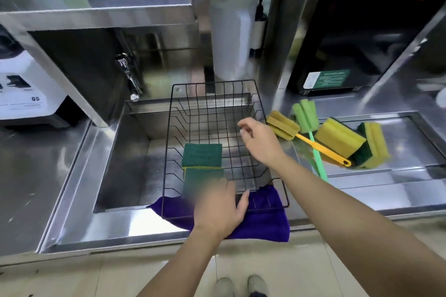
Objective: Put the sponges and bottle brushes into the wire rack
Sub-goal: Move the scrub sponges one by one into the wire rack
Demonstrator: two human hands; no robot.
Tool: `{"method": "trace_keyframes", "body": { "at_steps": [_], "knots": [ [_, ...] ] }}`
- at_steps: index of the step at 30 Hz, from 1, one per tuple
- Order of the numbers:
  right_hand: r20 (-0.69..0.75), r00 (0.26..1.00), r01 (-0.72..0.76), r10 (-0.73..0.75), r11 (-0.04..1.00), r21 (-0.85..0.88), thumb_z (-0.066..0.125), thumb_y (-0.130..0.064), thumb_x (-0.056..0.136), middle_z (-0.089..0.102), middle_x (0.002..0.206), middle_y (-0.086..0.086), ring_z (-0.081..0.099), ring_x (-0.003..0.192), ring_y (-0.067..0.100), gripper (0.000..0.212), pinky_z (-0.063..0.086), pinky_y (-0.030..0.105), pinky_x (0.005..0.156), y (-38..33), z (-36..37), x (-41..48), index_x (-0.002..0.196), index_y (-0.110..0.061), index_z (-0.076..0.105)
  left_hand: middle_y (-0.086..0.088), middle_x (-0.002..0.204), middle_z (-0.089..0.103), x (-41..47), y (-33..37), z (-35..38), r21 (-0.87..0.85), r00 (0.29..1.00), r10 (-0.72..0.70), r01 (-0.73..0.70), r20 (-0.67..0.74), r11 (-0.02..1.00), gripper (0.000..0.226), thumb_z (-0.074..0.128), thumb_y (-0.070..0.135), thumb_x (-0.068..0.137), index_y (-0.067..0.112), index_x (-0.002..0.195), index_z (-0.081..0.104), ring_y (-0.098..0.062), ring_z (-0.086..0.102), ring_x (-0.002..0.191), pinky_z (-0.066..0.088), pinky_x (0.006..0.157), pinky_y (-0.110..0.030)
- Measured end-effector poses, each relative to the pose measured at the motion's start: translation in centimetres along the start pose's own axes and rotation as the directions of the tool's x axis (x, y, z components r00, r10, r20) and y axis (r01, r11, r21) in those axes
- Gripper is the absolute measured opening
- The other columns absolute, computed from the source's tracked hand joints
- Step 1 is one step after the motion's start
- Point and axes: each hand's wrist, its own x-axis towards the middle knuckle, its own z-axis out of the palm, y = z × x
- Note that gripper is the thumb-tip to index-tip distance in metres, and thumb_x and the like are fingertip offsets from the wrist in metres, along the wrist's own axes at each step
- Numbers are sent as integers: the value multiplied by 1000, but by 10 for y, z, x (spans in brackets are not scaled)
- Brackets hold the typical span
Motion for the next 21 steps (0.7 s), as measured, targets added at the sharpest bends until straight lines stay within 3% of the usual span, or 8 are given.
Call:
{"method": "trace_keyframes", "body": {
  "at_steps": [2, 4, 8, 12, 16, 21],
  "knots": [
    [-93, 995, -38, 42, 998, 44, 47, -8, 93, 65, 111, 14, 60, 101, 27, 26, 46, 31, 83, 14, -17, -2, 116, -5, 59, -6, 63, 61, 5, 18, 2, -21, 999, 33, -33, 21, 999, 48, 38, 47, 86, 10, 67, 61, -27, 56, 60, 45, 58, -36],
    [-193, 977, -88, 90, 996, 20, 47, -7, 92, 64, 113, 16, 59, 104, 29, 27, 47, 34, 87, 34, -34, -4, 117, -4, 58, -5, 64, 63, 9, 35, 5, -39, 997, 66, -65, 38, 997, 47, 38, 48, 86, 12, 68, 61, -26, 58, 61, 45, 58, -34],
    [-332, 925, -262, 182, 941, -213, 51, -7, 88, 55, 125, 18, 49, 118, 34, 38, 38, 42, 98, 80, -62, -14, 125, -4, 51, -3, 65, 64, 15, 60, 9, -36, 992, 100, -98, 71, 995, 46, 36, 48, 85, 14, 68, 63, -24, 59, 61, 45, 58, -33],
    [-389, 856, -466, 341, 835, -292, 56, -8, 81, 37, 144, 14, 34, 132, 34, 59, 30, 46, 103, 123, -82, -25, 136, -5, 35, -3, 65, 64, 19, 69, 13, -32, 989, 117, -115, 85, 993, 46, 35, 45, 87, 14, 68, 63, -24, 59, 60, 45, 58, -35],
    [-366, 815, -562, 449, 765, -315, 57, -7, 79, 27, 152, 13, 18, 144, 28, 74, 23, 46, 109, 153, -92, -34, 143, -4, 21, -3, 62, 62, 20, 69, 14, -27, 993, 96, -95, 63, 995, 49, 34, 47, 88, 13, 66, 62, -25, 58, 56, 44, 55, -34],
    [-437, 780, -608, 447, 708, -361, 58, -5, 75, 47, 128, 20, 39, 122, 35, 52, 30, 43, 97, 155, -100, -32, 125, 0, 42, -2, 66, 64, 20, 69, 14, -34, 992, 82, -79, 93, 996, 52, 31, 48, 89, 14, 71, 66, -23, 60, 60, 46, 56, -35]
  ]
}}
